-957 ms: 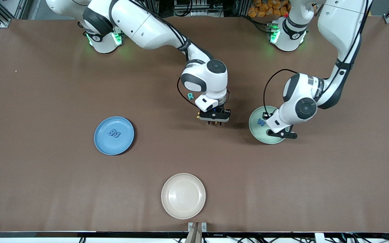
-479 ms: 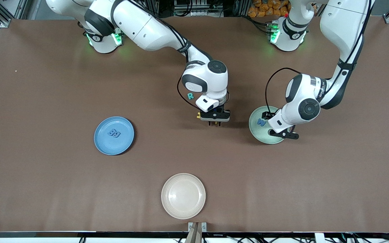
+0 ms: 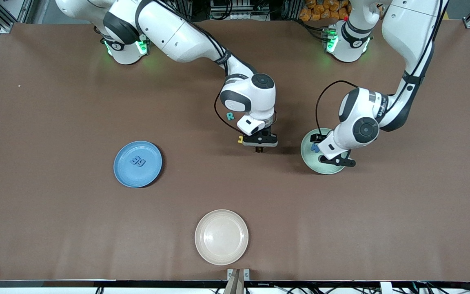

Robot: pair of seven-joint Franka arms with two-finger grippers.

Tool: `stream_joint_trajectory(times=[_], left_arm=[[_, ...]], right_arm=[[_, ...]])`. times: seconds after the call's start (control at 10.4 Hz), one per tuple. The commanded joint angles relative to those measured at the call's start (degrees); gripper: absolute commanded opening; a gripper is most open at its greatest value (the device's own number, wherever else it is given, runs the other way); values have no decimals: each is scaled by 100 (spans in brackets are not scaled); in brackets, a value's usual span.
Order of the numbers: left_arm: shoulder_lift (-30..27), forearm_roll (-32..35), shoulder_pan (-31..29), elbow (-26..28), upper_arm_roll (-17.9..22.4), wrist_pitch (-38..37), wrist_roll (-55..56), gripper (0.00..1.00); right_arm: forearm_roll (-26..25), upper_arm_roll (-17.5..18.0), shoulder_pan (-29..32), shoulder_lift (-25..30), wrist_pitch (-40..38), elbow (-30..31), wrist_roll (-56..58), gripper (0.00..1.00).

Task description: Sort upper and lower case letters into plates

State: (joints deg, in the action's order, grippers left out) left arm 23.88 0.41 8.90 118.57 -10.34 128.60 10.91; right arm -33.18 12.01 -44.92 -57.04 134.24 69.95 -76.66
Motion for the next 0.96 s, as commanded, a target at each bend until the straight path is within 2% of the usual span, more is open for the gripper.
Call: stream_joint_trajectory(times=[0.0, 0.19, 0.29, 0.48, 0.57, 0.77, 0.86], left_arm=[[-32, 38, 33, -9, -3, -10, 175, 100], [-32, 29, 33, -18, -3, -10, 192, 100], [-41, 12, 33, -27, -29, -19, 306, 100], [-76, -234, 50, -79, -615, -11, 1485, 100], [2, -182, 173, -289, -879, -2, 2154, 100], [230, -182, 830, -649, -917, 25, 3210, 100], [336, -182, 1120, -799, -908, 77, 3651, 100]], right_arm=[[-110, 178, 184, 217, -82, -1, -7, 0], [-48, 573, 754, 867, -345, 526, 64, 0], [143, 697, 1070, 1166, -372, 833, 186, 0], [1447, 672, 1659, 1894, -503, 1439, 1148, 0], [1890, 672, 1993, 2264, -835, 1703, 1832, 0], [2795, 663, 2731, 2888, -1687, 2204, 3133, 0], [3008, 645, 3134, 3170, -1848, 2607, 3662, 0]])
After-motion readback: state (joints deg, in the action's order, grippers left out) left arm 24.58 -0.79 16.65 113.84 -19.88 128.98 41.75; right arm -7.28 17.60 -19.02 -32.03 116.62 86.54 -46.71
